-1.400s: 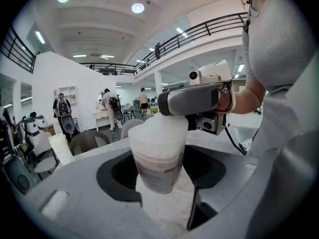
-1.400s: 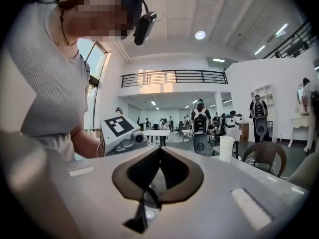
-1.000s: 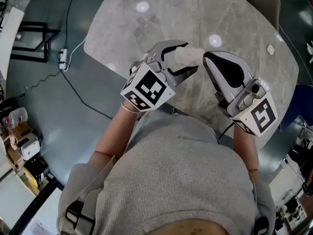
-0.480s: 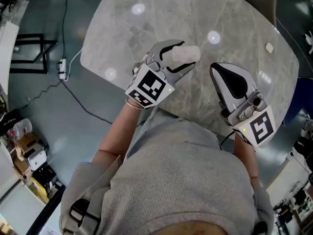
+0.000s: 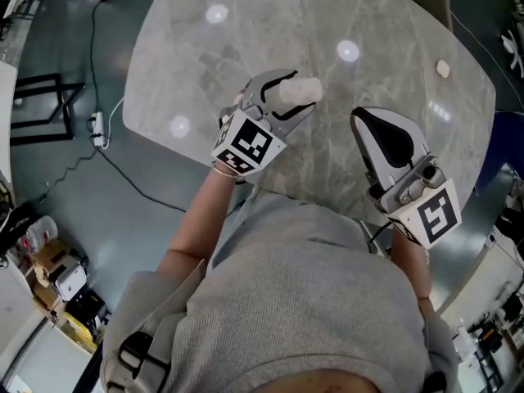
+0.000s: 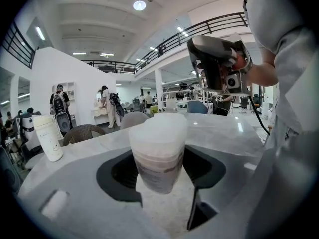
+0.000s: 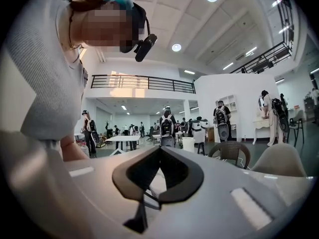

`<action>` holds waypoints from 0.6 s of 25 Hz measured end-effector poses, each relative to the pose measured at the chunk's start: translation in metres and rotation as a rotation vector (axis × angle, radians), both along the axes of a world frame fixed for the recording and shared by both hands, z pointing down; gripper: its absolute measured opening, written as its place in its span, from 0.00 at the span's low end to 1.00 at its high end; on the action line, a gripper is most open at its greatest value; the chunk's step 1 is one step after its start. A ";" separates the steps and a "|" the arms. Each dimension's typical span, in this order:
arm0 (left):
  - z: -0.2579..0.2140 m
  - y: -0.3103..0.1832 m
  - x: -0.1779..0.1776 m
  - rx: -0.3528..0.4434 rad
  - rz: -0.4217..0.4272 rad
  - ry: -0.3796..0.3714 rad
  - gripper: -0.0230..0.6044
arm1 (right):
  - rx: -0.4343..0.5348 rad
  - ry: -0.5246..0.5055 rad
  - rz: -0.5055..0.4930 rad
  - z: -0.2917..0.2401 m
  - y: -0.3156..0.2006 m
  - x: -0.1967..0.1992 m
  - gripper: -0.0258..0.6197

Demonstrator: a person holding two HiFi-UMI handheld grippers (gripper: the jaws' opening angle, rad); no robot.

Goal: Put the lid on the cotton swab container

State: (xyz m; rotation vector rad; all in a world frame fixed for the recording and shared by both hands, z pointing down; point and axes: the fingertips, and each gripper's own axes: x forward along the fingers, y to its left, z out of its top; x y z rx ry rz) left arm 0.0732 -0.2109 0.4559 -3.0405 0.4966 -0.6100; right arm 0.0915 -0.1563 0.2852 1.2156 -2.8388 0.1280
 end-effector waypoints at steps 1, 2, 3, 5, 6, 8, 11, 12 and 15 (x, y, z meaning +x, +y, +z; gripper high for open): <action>0.003 -0.001 0.001 -0.001 0.000 0.002 0.46 | -0.003 0.001 0.001 0.001 0.000 0.000 0.04; 0.006 -0.002 0.001 -0.002 0.000 0.003 0.46 | -0.007 0.002 0.003 0.002 0.001 0.001 0.04; 0.009 -0.003 0.002 -0.002 0.001 0.002 0.46 | -0.011 0.004 0.006 0.003 0.002 0.001 0.04; 0.017 -0.003 0.002 -0.006 0.008 -0.008 0.46 | -0.018 0.004 0.013 0.004 0.003 0.002 0.04; 0.021 -0.002 0.002 -0.009 0.013 -0.018 0.46 | -0.022 0.002 0.018 0.004 0.002 0.003 0.04; 0.029 -0.002 0.002 -0.015 0.021 -0.033 0.46 | -0.027 -0.002 0.026 0.005 0.001 0.004 0.04; 0.039 -0.003 0.003 -0.024 0.024 -0.045 0.46 | -0.035 -0.002 0.033 0.008 0.001 0.006 0.04; 0.043 -0.003 0.004 -0.026 0.027 -0.052 0.46 | -0.038 -0.002 0.034 0.009 0.001 0.006 0.04; 0.052 -0.001 0.006 -0.035 0.038 -0.078 0.46 | -0.048 -0.001 0.033 0.010 0.002 0.006 0.04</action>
